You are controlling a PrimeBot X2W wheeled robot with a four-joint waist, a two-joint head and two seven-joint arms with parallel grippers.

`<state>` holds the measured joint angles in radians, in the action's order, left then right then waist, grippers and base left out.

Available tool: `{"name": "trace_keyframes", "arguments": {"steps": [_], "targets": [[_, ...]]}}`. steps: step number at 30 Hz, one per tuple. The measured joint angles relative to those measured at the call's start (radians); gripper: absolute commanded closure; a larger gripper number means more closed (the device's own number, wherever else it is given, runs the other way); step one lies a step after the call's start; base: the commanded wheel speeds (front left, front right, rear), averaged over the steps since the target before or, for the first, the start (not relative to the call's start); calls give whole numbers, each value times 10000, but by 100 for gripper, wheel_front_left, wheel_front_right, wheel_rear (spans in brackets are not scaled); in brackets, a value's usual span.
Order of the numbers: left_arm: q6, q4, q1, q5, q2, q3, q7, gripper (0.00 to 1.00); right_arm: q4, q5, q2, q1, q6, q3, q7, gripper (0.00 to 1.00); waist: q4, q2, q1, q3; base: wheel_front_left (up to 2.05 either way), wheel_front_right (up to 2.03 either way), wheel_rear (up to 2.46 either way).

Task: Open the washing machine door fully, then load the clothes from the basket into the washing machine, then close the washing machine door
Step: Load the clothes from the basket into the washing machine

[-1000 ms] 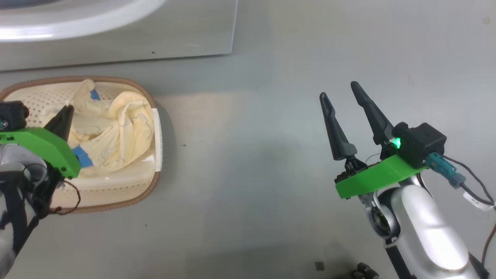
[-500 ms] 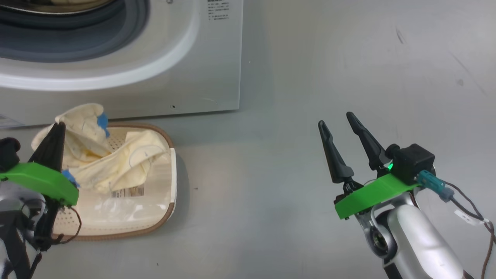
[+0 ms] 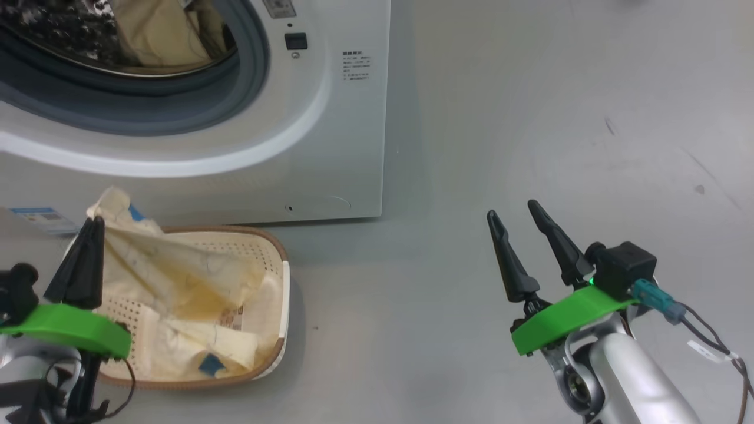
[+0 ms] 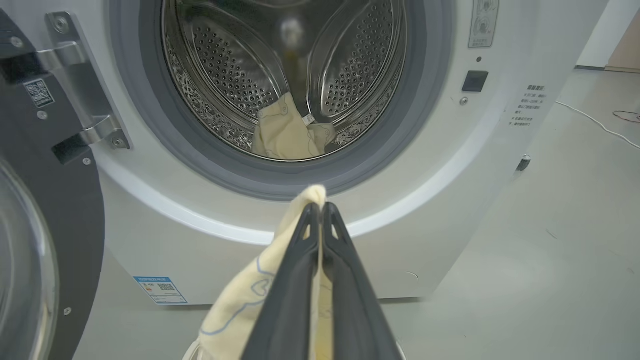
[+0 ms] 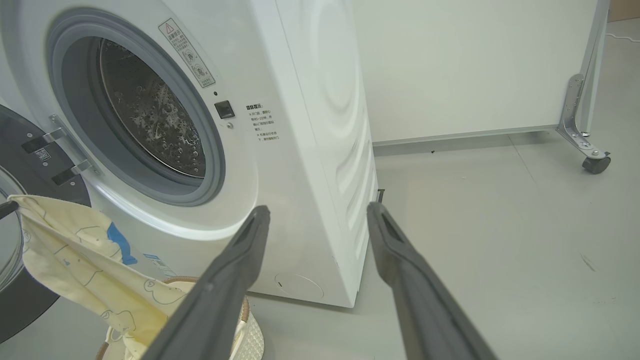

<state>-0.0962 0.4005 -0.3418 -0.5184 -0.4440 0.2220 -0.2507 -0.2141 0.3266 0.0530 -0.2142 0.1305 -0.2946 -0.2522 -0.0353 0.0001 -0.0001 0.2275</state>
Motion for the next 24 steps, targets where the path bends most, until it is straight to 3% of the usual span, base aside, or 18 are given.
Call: {"name": "trace_keyframes", "arguments": {"steps": [14,24], "targets": [[-2,-1195,1842,882,704,-1446,0,100,-174,272,0,627,0,38,0,0,22,0,0,-1090,0,0,0],[-104,-1699,2057,1177,894,-2006,0,100,-186,332,0,677,0,27,0,0,-108,-1,1,-1078,0,0,0]]}}
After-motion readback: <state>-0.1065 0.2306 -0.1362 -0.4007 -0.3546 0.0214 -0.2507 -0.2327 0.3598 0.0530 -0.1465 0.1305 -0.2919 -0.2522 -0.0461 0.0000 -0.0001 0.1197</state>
